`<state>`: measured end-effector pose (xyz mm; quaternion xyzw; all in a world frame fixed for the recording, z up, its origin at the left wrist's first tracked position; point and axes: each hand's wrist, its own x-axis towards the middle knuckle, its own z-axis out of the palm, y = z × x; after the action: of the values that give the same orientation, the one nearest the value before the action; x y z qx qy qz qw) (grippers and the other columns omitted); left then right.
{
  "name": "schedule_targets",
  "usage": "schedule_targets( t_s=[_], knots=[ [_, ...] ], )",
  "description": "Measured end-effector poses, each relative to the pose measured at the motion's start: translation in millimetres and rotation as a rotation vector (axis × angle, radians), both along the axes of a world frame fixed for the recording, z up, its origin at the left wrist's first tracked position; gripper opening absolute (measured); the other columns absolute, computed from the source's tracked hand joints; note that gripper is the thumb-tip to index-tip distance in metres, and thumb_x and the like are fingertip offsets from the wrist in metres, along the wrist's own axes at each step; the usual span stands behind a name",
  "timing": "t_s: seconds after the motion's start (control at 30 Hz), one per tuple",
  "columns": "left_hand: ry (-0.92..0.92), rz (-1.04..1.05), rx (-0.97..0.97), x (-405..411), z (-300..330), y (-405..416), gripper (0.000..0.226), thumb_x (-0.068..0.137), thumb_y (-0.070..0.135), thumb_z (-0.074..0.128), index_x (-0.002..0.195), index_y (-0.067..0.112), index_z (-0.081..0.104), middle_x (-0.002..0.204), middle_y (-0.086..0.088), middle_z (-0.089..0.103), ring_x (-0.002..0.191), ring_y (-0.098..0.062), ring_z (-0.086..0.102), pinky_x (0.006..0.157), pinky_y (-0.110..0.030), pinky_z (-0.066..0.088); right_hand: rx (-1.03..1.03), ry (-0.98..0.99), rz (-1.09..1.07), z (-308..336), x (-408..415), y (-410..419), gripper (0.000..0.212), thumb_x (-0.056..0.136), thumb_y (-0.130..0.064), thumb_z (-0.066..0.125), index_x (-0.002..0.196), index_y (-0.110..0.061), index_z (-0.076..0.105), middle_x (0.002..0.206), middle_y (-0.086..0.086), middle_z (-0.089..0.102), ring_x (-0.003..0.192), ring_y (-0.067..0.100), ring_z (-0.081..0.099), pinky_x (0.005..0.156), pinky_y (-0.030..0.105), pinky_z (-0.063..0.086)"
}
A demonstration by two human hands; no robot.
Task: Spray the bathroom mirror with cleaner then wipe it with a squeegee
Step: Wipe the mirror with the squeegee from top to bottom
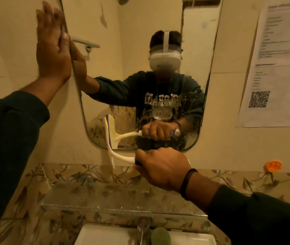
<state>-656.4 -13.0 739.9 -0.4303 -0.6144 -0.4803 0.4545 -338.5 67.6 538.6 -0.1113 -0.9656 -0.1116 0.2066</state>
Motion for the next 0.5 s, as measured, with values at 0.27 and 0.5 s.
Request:
schedule_targets(
  t_s=[0.27, 0.5],
  knots=[
    [-0.007, -0.009, -0.007, -5.0, -1.2, -0.3, 0.053, 0.106, 0.038, 0.026, 0.157, 0.025, 0.023, 0.167, -0.005, 0.016, 0.155, -0.025, 0.010, 0.125, -0.023, 0.012, -0.128, -0.029, -0.126, -9.7, 66.3, 28.3, 0.027, 0.090, -0.067, 0.017, 0.091, -0.043, 0.028, 0.069, -0.010, 0.048, 0.050, 0.006, 0.044, 0.044, 0.020, 0.036],
    [0.008, -0.032, 0.043, 0.9, -0.9, 7.8, 0.051, 0.107, 0.035, 0.025, 0.157, 0.025, 0.021, 0.166, -0.005, 0.017, 0.155, -0.025, 0.011, 0.126, -0.036, 0.015, -0.103, 0.033, -0.066, 3.8, 44.6, 6.7, 0.029, 0.092, -0.065, 0.018, 0.093, -0.038, 0.031, 0.065, -0.009, 0.046, 0.046, 0.007, 0.044, 0.041, 0.023, 0.043]
  ],
)
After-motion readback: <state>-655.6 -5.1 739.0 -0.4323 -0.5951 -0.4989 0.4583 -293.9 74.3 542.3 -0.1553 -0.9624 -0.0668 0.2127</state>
